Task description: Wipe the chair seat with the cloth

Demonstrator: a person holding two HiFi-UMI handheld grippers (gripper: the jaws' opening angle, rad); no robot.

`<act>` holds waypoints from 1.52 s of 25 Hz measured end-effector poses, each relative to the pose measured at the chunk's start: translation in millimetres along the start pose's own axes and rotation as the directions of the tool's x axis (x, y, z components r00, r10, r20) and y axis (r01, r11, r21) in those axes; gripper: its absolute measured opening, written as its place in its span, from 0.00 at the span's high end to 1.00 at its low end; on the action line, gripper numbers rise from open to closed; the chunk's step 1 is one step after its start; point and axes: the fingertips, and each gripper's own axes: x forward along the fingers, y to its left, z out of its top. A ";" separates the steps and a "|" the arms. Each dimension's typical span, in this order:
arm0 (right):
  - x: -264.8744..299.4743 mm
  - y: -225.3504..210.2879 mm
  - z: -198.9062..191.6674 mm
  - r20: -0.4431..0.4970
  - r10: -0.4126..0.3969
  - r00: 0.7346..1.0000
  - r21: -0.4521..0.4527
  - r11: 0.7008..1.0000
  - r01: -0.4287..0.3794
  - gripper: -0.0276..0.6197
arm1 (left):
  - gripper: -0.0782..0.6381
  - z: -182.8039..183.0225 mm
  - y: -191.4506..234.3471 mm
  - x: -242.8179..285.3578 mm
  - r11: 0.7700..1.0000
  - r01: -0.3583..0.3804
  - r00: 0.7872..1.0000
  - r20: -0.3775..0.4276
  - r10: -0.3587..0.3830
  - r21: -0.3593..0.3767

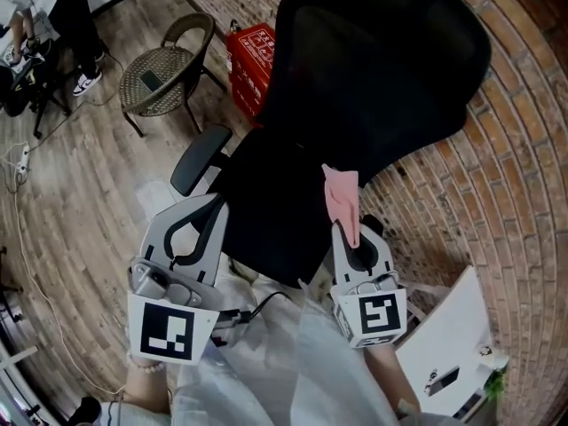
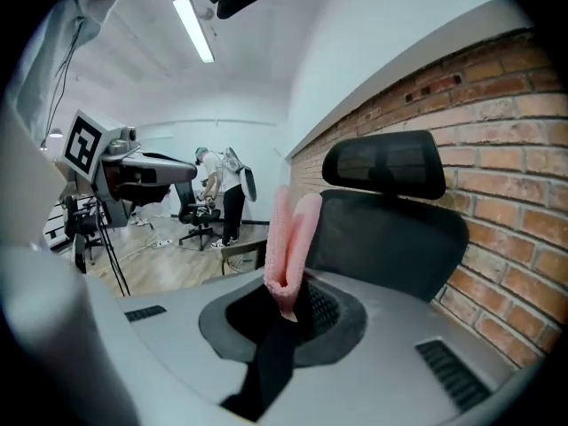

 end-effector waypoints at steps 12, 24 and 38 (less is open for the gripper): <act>-7.0 -2.9 44.3 0.100 0.007 0.995 -0.017 1.000 -0.005 0.87 | 0.87 21.0 8.2 -8.9 0.999 -0.044 0.999 0.027 0.043 0.022; -2.3 8.1 46.1 0.104 0.050 0.993 -0.043 0.998 -0.045 0.88 | 0.87 18.2 6.2 -12.1 0.998 -0.058 0.998 0.016 0.057 0.024; -2.0 9.7 42.7 0.088 0.059 0.994 -0.042 0.998 -0.055 0.88 | 0.87 16.0 4.6 -11.8 0.998 -0.060 0.998 0.016 0.059 0.029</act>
